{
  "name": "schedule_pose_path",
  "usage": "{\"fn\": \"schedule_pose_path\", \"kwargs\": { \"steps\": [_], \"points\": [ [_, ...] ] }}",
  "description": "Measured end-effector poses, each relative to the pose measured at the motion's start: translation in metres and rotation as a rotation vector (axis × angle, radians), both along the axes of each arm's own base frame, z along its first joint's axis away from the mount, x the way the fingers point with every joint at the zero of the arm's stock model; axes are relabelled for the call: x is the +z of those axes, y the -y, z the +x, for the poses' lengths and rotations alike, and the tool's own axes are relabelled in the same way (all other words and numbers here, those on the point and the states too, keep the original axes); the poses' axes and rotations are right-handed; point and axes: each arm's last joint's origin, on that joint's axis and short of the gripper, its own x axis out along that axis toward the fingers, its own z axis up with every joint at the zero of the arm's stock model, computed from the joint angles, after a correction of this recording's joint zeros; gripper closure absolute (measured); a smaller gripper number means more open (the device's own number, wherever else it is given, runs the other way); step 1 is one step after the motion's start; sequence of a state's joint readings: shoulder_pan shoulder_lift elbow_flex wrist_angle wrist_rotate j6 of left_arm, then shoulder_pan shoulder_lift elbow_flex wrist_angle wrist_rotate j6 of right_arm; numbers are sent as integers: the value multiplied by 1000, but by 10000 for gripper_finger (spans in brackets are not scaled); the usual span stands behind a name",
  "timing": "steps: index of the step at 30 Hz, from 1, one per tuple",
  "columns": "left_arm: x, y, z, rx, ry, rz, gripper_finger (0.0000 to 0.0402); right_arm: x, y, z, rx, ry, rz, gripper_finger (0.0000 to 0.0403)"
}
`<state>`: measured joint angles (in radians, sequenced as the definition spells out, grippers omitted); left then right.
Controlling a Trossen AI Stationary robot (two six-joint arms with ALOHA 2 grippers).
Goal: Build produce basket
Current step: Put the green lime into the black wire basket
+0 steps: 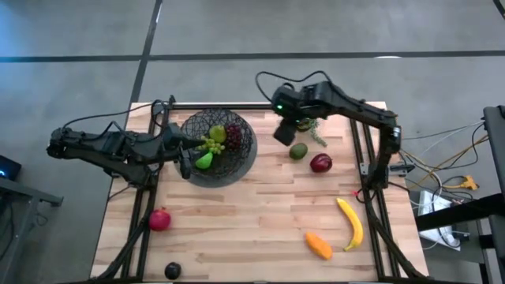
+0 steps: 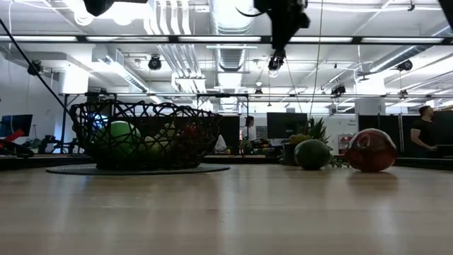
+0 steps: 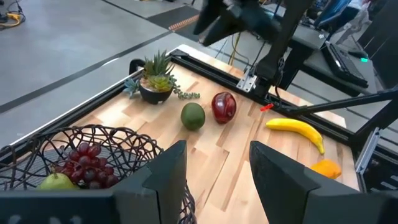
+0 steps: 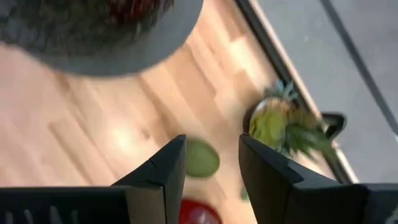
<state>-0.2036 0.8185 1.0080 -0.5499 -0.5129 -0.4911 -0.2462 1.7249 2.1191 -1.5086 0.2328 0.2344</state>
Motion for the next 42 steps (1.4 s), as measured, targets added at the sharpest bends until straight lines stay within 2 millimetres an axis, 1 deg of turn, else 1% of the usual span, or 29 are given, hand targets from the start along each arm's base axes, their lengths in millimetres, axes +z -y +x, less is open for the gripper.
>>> {"fn": "schedule_pose_path", "kwargs": {
  "steps": [4,7,10,14,20,25,29,34,40,42],
  "points": [
    [-3,1,5,0,-18,4,243,-12,-6,-19,19,-59,43,249],
    [-4,2,9,-3,-31,5,243,-29,-7,-29,53,-135,54,224],
    [-6,3,12,-7,-43,6,243,-51,-10,-34,119,-201,99,194],
    [-8,3,14,-16,-52,4,243,-81,-11,-34,258,-286,130,152],
    [-8,4,15,-38,-56,-4,243,-122,-9,-26,450,-398,126,87],
    [-8,4,15,-38,-56,-5,243,-150,-5,-14,610,-393,75,55],
    [-8,4,15,-38,-56,-5,243,-172,-2,-6,704,-418,29,49],
    [-8,4,15,-38,-57,-5,243,-200,0,-4,764,-505,72,55],
    [-8,4,15,-38,-58,-4,243,-231,5,-4,735,-603,111,78],
    [-8,4,15,-38,-58,-4,243,-237,7,-3,715,-618,122,93]
  ]
}}
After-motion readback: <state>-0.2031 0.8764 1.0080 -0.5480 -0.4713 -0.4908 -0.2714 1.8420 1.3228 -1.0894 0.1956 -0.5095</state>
